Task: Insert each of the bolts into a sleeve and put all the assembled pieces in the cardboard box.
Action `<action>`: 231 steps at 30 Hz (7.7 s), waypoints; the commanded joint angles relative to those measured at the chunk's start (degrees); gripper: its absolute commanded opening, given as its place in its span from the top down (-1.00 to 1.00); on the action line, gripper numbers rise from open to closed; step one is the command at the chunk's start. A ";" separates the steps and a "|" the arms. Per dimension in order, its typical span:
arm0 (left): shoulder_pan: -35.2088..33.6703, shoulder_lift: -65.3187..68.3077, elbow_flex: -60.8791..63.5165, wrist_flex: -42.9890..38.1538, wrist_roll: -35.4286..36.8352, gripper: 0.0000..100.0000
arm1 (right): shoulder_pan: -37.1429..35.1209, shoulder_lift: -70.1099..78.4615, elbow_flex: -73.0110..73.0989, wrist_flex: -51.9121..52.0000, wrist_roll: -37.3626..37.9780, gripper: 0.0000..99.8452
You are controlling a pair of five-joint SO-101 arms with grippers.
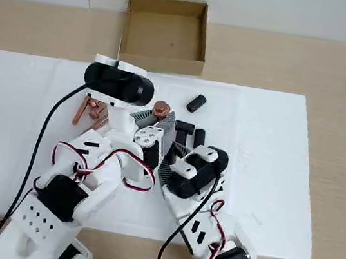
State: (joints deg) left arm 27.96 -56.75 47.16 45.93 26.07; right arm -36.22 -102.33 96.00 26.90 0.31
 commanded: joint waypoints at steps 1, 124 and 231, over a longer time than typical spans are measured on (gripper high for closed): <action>-0.09 -1.32 -0.13 -2.90 -0.09 0.99 | -0.48 -1.54 -0.09 0.22 -0.62 0.99; -27.60 -7.47 -18.42 47.03 -11.69 0.34 | 15.87 37.05 -49.14 17.98 5.89 0.99; -27.60 -7.12 -19.30 48.79 -11.96 0.34 | 16.66 137.36 -136.79 68.97 -4.66 0.66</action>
State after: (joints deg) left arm 0.53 -63.78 29.93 94.64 14.37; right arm -19.34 35.43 -41.32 95.38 -3.74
